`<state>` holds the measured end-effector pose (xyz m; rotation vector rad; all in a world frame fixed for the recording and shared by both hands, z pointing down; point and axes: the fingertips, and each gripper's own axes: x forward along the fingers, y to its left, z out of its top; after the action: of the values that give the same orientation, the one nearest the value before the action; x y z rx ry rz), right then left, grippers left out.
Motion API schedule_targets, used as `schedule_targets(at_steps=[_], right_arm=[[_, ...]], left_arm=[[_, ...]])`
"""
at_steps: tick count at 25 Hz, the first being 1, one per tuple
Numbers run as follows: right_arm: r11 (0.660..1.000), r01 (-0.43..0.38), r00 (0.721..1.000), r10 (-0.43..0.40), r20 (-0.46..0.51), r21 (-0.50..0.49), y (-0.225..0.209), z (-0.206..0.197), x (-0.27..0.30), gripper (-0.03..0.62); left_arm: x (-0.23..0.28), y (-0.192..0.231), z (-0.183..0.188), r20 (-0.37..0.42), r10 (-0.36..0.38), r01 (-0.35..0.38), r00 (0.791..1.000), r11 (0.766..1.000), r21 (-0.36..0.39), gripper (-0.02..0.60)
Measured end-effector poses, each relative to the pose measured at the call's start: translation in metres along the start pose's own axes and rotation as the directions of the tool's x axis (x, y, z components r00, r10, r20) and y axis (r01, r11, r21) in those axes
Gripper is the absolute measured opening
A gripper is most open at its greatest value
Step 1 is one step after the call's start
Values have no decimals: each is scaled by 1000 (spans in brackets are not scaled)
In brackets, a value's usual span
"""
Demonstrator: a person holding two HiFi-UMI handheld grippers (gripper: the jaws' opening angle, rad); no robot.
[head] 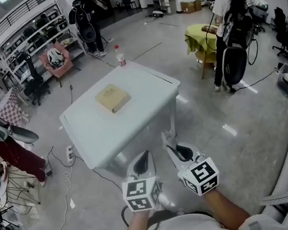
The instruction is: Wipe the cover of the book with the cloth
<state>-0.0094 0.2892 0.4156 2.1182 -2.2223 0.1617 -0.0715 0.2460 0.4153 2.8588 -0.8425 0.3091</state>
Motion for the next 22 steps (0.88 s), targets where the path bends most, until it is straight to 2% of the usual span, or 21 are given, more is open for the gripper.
schedule_targets(at_steps=[12, 22], right_arm=[[1000, 11, 1000, -11, -16, -13, -40, -10, 49, 28], [999, -22, 998, 21, -58, -26, -75, -7, 156, 28]], left_arm=[[62, 22, 1, 0, -20, 20, 1000, 1000, -19, 6], [145, 100, 14, -13, 10, -10, 1000, 998, -54, 6]])
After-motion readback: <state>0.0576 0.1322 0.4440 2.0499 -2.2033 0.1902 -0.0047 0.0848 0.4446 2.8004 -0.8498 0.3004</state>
